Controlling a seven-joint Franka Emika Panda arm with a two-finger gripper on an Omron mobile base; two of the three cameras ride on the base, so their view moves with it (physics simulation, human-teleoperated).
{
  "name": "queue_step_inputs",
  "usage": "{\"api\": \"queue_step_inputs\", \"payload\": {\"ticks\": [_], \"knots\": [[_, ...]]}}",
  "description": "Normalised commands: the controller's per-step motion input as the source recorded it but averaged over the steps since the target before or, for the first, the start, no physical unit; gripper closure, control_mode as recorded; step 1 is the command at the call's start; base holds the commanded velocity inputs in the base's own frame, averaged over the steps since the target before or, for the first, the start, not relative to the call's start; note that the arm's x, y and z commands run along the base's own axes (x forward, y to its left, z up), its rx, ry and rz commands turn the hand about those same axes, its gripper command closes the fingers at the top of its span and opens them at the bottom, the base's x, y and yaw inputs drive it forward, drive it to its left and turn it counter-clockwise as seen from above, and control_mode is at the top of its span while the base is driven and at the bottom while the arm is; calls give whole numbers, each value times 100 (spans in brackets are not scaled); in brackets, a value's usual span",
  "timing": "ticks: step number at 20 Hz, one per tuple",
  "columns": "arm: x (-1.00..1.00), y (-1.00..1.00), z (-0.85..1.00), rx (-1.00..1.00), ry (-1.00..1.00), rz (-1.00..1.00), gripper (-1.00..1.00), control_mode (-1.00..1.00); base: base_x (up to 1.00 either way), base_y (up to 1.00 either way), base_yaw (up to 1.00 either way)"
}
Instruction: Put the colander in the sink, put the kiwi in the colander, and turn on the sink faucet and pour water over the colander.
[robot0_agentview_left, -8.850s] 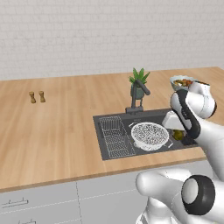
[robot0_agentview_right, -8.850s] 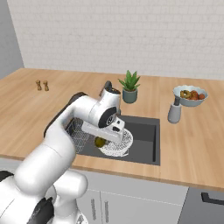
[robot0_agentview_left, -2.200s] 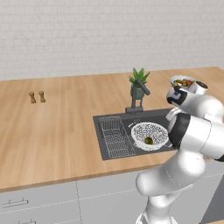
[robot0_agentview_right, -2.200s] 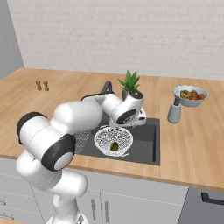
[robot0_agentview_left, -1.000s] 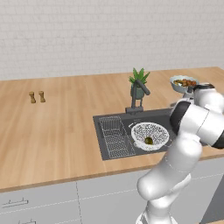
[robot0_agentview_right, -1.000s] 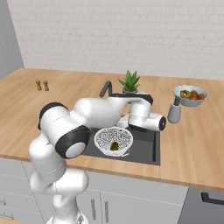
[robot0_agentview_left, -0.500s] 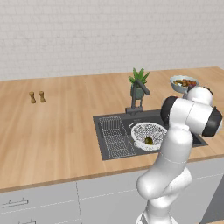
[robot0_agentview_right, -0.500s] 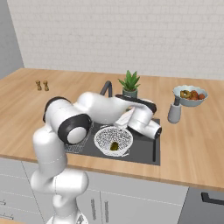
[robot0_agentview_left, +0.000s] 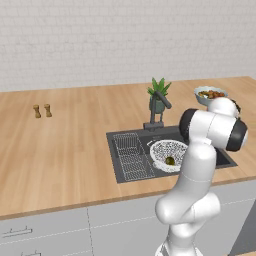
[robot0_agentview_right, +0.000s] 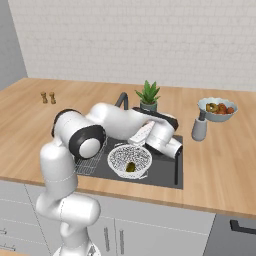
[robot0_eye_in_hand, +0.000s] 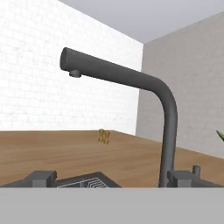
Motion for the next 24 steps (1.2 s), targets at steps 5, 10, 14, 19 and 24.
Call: {"api": "queue_step_inputs", "payload": {"ticks": [5, 10, 14, 19, 24], "knots": [[13, 40, 6, 0, 0, -1, -100, -100, 0, 0, 0], [13, 21, 3, 0, 0, -6, -100, -100, 0, 0, 0], [22, 18, 0, 0, 0, -9, -100, -100, 0, 0, 0], [26, 11, 0, 0, 5, -8, -100, -100, 0, 0, 0], [26, 1, -1, 0, 8, -3, -100, -100, 0, 0, 0]]}}
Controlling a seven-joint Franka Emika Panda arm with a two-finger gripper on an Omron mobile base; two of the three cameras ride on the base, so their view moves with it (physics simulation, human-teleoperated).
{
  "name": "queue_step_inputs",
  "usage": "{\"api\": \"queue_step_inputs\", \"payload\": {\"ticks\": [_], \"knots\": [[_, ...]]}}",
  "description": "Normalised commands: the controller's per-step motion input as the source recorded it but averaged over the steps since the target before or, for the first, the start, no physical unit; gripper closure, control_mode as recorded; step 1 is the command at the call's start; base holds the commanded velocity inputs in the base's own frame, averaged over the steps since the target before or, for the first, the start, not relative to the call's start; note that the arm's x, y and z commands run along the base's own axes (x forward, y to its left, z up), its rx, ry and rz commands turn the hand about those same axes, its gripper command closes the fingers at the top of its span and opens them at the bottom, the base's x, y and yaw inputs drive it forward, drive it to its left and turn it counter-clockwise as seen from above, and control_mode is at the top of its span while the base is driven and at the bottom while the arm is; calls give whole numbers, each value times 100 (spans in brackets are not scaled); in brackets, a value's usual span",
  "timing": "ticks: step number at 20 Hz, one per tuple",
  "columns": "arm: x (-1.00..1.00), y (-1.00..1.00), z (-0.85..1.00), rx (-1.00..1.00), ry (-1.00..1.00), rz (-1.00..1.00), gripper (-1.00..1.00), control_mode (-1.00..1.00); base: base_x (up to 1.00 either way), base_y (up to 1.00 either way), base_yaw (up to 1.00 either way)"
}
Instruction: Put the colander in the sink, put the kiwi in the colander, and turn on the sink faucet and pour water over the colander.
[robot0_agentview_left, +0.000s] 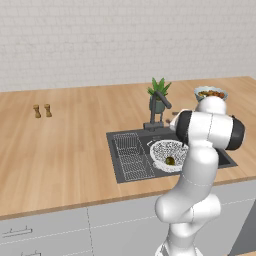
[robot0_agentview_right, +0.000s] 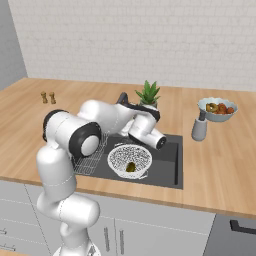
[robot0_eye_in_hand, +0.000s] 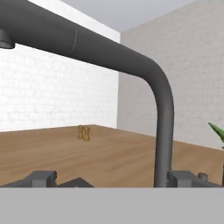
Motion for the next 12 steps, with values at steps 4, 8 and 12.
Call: {"api": "queue_step_inputs", "payload": {"ticks": [4, 8, 12], "knots": [[19, -12, -10, 0, 8, 0, -100, -100, 0, 0, 0], [31, -1, -9, 0, 1, 0, -100, -100, 0, 0, 0], [27, -1, -10, 0, 0, 0, -100, -100, 0, 0, 0]]}}
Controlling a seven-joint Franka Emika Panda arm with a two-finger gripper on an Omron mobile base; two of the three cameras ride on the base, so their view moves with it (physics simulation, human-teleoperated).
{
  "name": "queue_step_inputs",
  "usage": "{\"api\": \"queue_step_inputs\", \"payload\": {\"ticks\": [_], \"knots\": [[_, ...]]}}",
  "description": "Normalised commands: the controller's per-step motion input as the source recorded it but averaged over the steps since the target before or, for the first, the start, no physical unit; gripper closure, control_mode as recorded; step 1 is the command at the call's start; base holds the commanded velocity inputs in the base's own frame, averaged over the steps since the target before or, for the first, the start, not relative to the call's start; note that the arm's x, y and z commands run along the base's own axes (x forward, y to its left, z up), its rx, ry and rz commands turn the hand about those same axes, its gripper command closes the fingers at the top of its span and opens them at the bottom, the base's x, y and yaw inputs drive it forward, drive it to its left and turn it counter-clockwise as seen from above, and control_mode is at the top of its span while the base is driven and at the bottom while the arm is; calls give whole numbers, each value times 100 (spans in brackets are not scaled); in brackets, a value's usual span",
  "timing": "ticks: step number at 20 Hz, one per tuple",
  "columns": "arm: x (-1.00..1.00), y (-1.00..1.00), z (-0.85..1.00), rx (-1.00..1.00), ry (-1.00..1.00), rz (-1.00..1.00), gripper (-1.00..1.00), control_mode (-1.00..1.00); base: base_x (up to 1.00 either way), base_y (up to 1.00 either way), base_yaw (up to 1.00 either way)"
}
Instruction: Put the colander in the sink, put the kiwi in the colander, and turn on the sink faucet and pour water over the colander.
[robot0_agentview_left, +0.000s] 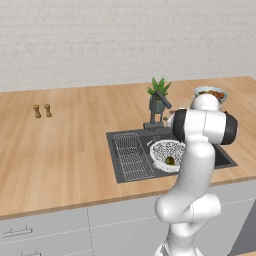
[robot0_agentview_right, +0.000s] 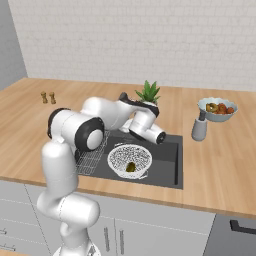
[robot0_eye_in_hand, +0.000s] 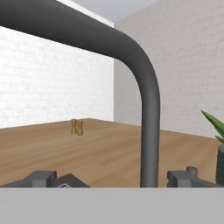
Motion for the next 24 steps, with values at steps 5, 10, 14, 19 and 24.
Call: {"api": "queue_step_inputs", "payload": {"ticks": [5, 10, 14, 19, 24], "knots": [[20, -2, -14, 0, 0, 0, -100, -100, 0, 0, 0], [19, -5, -15, 0, 0, 0, -100, -100, 0, 0, 0], [25, -5, -9, 0, 0, 0, -100, -100, 0, 0, 0], [30, 0, 0, 0, 0, 0, -100, -100, 0, 0, 0], [28, 0, 0, 0, 0, 0, -100, -100, 0, 0, 0]]}}
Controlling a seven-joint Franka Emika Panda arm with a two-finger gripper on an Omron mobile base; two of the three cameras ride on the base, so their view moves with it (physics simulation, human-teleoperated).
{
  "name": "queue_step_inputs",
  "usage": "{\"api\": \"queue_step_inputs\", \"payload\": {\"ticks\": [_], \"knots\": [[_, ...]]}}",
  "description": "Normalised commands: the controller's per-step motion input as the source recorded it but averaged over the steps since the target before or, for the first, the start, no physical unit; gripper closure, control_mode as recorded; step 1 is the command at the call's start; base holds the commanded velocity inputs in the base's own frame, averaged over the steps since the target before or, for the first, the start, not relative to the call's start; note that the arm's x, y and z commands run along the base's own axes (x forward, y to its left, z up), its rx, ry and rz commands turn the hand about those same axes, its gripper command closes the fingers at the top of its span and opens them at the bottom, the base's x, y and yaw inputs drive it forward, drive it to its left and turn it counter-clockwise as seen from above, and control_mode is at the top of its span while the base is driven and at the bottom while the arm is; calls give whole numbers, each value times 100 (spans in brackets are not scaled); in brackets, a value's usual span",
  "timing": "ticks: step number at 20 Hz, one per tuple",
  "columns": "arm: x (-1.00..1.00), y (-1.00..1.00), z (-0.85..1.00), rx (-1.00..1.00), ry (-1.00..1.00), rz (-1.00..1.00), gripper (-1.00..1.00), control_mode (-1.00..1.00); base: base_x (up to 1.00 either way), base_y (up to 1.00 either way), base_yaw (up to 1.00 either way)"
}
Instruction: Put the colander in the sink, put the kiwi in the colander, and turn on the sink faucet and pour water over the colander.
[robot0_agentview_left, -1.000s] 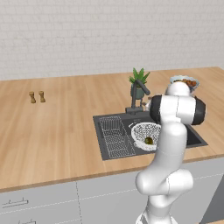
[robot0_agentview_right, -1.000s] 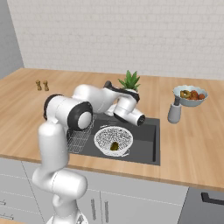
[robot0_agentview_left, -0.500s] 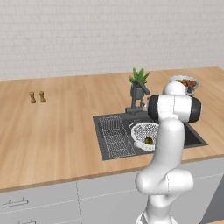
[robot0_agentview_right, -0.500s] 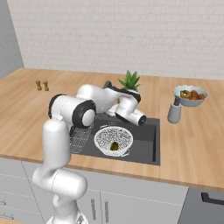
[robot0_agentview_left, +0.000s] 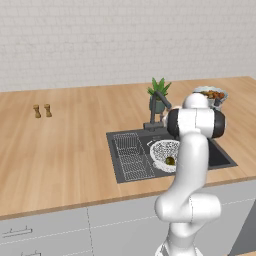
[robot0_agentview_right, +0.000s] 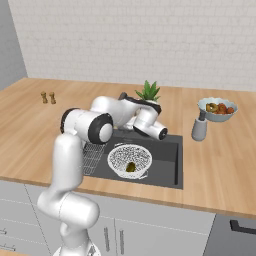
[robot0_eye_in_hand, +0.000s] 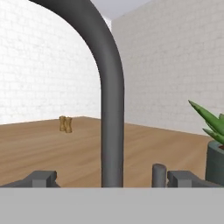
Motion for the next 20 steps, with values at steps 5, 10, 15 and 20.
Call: {"api": "queue_step_inputs", "payload": {"ticks": [5, 10, 15, 20], "knots": [[22, -1, -1, 0, 0, 0, -100, -100, 0, 0, 0], [18, 0, -6, 0, 0, 0, -100, -100, 0, 0, 0], [16, 0, -14, 0, 0, 0, -100, -100, 0, 0, 0], [17, 0, -15, 0, 0, 0, -100, -100, 0, 0, 0]]}}
